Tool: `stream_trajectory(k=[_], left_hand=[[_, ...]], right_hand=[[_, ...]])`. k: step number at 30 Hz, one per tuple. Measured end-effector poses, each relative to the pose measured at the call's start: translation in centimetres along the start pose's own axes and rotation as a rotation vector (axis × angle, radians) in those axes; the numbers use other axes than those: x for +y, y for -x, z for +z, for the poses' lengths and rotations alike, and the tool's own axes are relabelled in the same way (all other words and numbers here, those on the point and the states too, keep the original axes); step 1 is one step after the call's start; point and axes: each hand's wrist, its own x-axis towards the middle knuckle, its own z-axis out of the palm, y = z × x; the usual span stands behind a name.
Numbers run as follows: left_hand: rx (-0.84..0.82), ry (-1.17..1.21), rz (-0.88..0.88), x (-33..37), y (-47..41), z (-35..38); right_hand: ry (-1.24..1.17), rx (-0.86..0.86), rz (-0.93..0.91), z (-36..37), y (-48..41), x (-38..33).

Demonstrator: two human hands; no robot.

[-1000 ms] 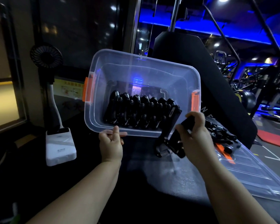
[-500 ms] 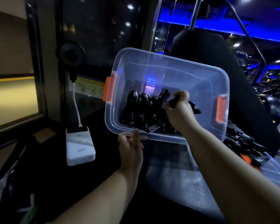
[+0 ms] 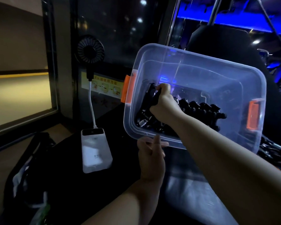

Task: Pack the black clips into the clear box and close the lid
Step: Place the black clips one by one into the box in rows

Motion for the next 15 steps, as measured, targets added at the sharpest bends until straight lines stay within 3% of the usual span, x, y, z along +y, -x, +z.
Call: stream_trajectory(k=[7, 11, 15], left_hand=[[-0.042, -0.007, -0.005, 0.2, 0.1, -0.2], [-0.039, 0.023, -0.030, -0.1, 0.1, -0.1], [-0.035, 0.051, -0.047, -0.6, -0.1, -0.1]], right_hand=[[0.258, -0.093, -0.031, 2.8, -3.4, 0.1], [0.592, 0.031, -0.094, 3.0, -5.1, 1.3], [0.568, 0.048, -0.142, 2.8, -6.0, 2.6]])
